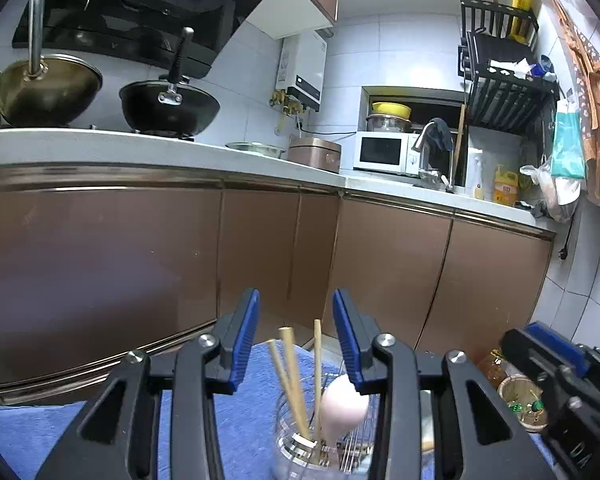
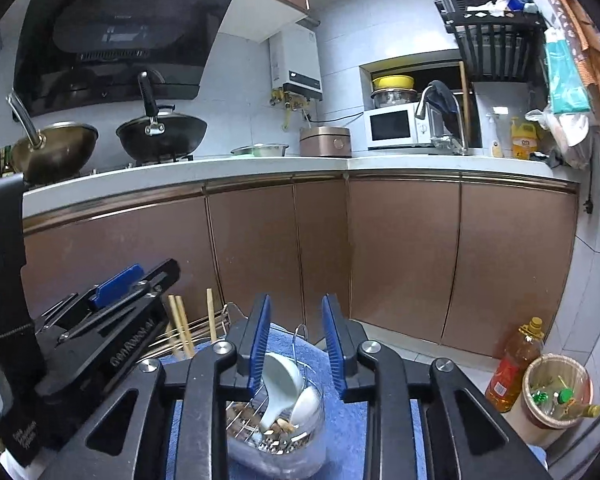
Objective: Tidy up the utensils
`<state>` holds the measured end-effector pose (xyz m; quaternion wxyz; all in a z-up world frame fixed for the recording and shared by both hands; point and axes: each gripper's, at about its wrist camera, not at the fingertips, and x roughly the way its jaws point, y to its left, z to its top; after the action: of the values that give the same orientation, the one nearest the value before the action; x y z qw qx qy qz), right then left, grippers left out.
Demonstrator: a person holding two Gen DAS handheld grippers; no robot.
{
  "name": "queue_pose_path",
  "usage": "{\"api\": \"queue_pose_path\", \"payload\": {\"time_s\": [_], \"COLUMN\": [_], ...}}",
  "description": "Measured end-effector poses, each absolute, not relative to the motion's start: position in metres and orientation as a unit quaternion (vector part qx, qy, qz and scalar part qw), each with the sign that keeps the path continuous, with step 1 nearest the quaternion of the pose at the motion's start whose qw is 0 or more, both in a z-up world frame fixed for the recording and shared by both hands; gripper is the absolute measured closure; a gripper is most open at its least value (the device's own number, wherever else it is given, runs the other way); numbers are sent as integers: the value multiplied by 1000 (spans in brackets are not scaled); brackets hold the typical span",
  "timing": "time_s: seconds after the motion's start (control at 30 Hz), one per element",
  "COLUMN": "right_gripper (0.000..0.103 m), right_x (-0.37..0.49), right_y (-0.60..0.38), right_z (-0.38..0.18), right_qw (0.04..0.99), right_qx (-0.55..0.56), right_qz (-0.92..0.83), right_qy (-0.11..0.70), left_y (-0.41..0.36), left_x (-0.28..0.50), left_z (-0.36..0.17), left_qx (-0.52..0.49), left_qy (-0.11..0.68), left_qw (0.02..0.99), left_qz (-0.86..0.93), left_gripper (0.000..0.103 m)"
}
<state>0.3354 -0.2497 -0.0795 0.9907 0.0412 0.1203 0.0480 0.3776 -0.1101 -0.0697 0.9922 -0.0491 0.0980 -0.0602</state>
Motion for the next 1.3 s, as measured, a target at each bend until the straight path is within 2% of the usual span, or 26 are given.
{"api": "queue_pose_path", "payload": {"time_s": [0.07, 0.23, 0.33, 0.4, 0.63, 0.93, 1.07, 1.3], "right_gripper": [71, 58, 50, 40, 27, 11, 0, 0], "right_x": [320, 268, 233, 209, 133, 59, 34, 4], "right_y": [-252, -255, -252, -249, -247, -240, -233, -209], "right_z": [-72, -47, -33, -25, -13, -5, 0, 4], "right_qw": [991, 992, 993, 993, 992, 993, 993, 995], "right_qx": [46, 63, 68, 70, 79, 78, 73, 54], "right_qz": [43, 27, 19, 14, -12, -39, -48, -55], "right_qy": [116, 102, 92, 90, 93, 85, 74, 68], "left_y": [-104, -95, -94, -96, -93, -80, -69, -47], "left_x": [364, 322, 289, 258, 169, 92, 68, 35], "left_z": [-61, -35, -20, -11, 11, 30, 35, 37], "left_qx": [-48, -30, -14, 5, 32, 48, 47, 48], "left_qy": [100, 119, 130, 125, 110, 93, 79, 54], "left_qw": [992, 991, 990, 991, 992, 993, 994, 997], "left_qz": [-58, -53, -52, -52, -47, -52, -51, -41], "left_gripper": [66, 55, 52, 48, 35, 31, 30, 28]}}
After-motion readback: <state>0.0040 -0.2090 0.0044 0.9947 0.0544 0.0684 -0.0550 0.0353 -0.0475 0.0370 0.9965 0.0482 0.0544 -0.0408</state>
